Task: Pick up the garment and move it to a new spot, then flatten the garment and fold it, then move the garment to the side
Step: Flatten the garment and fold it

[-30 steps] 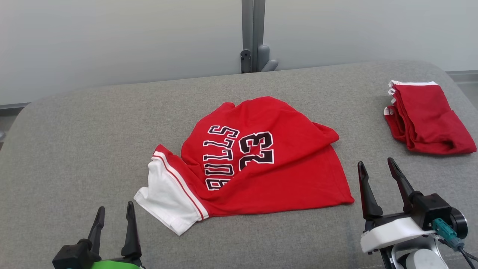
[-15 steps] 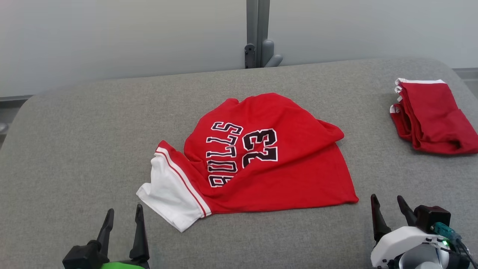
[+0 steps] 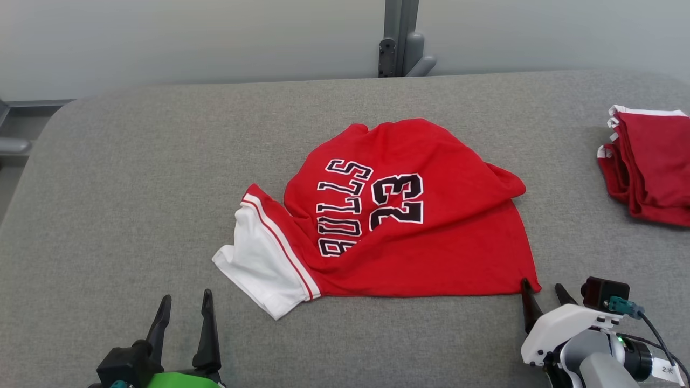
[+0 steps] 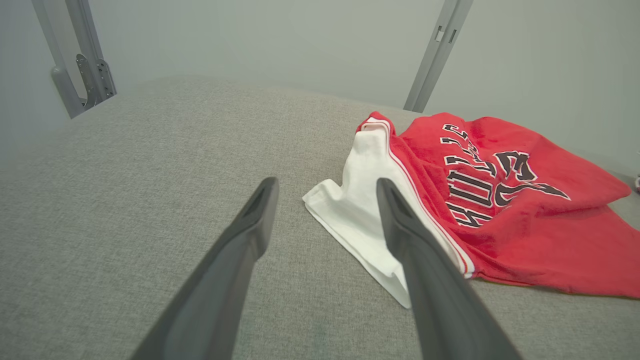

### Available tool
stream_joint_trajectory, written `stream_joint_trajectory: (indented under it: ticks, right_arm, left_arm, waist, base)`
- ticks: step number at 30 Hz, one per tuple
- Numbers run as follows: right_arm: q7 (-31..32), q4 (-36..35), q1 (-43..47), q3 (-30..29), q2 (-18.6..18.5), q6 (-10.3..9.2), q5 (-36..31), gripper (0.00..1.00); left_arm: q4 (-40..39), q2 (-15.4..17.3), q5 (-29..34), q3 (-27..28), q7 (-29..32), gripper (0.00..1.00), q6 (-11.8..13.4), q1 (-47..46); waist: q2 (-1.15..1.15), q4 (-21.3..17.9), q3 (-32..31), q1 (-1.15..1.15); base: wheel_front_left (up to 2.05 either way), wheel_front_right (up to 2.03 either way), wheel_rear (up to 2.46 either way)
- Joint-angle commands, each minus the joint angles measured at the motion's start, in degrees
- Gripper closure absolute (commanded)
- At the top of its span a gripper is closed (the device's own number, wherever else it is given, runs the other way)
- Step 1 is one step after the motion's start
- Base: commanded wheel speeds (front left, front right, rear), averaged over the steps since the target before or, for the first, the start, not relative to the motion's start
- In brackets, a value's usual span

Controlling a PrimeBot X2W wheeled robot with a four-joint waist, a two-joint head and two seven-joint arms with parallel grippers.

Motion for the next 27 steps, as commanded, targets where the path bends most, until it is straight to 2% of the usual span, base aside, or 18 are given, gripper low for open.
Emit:
stream_joint_trajectory:
  ticks: [1, 8, 9, 10, 11, 14, 15, 22, 27]
  right_arm:
    - [-0.3, 0.9, -1.2, 0.1, -0.2, -0.09, 0.3, 0.00]
    - [0.8, 10.7, -6.4, 2.4, 0.0, -0.05, 1.5, 0.00]
    - [1.0, 11.7, -6.8, 2.8, 0.1, -0.04, 1.4, 0.10]
    - [1.0, 12.6, -7.2, 3.3, 0.2, -0.04, 1.5, 0.29]
    - [1.2, 13.4, -7.5, 3.7, 0.3, -0.03, 1.4, 0.52]
    - [1.0, 15.3, -8.3, 4.4, 0.3, -0.04, 1.4, 0.83]
    - [0.6, 15.6, -8.6, 4.5, 0.3, -0.04, 1.1, 1.00]
    - [-1.9, 15.6, -10.2, 4.6, 0.0, -0.09, 1.6, 1.00]
    - [-3.6, 12.7, -10.7, 4.3, -0.1, -0.09, 2.2, 1.00]
  left_arm:
    - [0.1, 0.0, 0.5, 0.2, -0.2, 0.00, -0.2, -1.0]
    - [0.5, -0.3, 0.9, 0.4, -0.2, 0.00, -0.6, -1.7]
    - [0.5, -0.4, 0.9, 0.5, -0.2, 0.00, -0.6, -1.9]
    - [0.6, -0.4, 1.0, 0.6, -0.2, 0.00, -0.6, -1.9]
    - [0.6, -0.4, 1.0, 0.7, -0.2, 0.00, -0.6, -1.9]
    - [0.7, -0.5, 1.0, 1.0, -0.2, 0.00, -0.7, -1.8]
    - [0.7, -0.5, 0.9, 1.1, -0.2, 0.00, -0.7, -1.8]
    - [0.8, -0.7, 1.0, 1.4, -0.2, 0.00, -0.9, -1.7]
    - [3.1, 0.0, 0.4, -0.1, 1.0, 0.00, -2.1, -2.8]
  waist:
    - [0.63, 0.6, 0.7, 0.00]
    - [0.63, 1.4, 1.6, 0.00]
    - [0.63, 1.5, 1.6, 0.00]
    - [0.63, 1.5, 1.6, 0.00]
    - [0.63, 1.5, 1.7, 0.00]
    - [0.63, 1.5, 1.6, 0.00]
    - [0.63, 1.5, 1.6, 0.00]
    - [0.63, 0.9, 1.5, 0.00]
    - [0.63, 0.3, 1.5, 0.00]
  base:
    - [0.00, 0.00, 0.00]
    - [0.00, 0.00, 0.00]
    - [0.00, 0.00, 0.00]
    - [0.00, 0.00, 0.00]
    - [0.00, 0.00, 0.00]
    - [0.00, 0.00, 0.00]
    - [0.00, 0.00, 0.00]
    - [0.00, 0.00, 0.00]
    - [0.00, 0.00, 0.00]
